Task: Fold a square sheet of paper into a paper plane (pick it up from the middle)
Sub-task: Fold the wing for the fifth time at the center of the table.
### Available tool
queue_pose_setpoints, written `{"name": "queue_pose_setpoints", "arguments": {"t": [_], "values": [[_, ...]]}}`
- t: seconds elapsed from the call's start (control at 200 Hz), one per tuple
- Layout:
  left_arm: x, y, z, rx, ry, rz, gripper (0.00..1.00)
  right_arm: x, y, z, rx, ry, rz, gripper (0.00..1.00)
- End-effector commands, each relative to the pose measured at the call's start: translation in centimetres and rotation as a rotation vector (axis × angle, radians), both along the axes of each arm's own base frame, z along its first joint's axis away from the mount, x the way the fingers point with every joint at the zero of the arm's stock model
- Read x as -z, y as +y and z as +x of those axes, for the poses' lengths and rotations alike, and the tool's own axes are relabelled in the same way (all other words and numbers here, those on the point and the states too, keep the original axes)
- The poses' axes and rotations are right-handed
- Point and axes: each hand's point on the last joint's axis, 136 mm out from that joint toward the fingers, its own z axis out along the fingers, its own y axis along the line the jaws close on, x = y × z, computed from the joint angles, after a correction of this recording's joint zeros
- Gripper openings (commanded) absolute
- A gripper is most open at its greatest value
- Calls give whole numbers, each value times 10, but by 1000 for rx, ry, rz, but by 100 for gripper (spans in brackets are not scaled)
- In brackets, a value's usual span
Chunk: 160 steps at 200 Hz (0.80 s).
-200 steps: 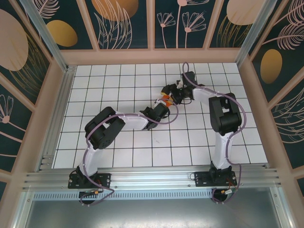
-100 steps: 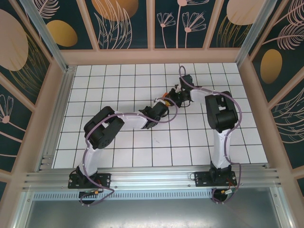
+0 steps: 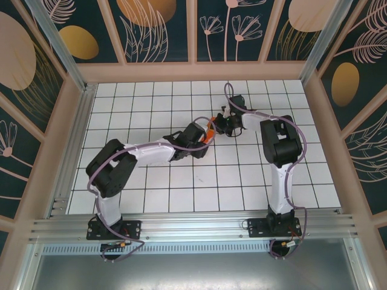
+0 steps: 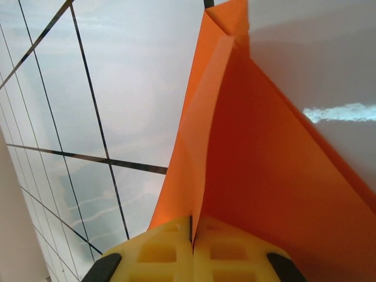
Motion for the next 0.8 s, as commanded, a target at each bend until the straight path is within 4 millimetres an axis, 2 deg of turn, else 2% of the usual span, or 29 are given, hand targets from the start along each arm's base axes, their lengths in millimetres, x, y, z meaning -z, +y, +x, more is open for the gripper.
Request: {"name": "queue_pose_setpoints", "arguments": {"t": [0.0, 0.075, 0.16, 0.275, 0.47, 0.796], "values": [[-26, -1, 4, -30, 70, -214, 62, 8, -5, 6, -31, -31, -28, 5], [-28, 2, 13, -81, 113, -290, 59, 9, -5, 6, -39, -34, -27, 5], [-21, 2, 24, -129, 188, -360, 51, 11, -5, 7, -49, -36, -25, 5], [-15, -2, 31, -123, 252, -459, 45, 14, -4, 6, -56, -31, -26, 5], [5, -11, 35, -92, 314, -477, 31, 15, -4, 6, -63, -25, -25, 5], [37, -5, 41, -132, 336, -394, 22, 19, -4, 4, -65, -16, -33, 5]]}}
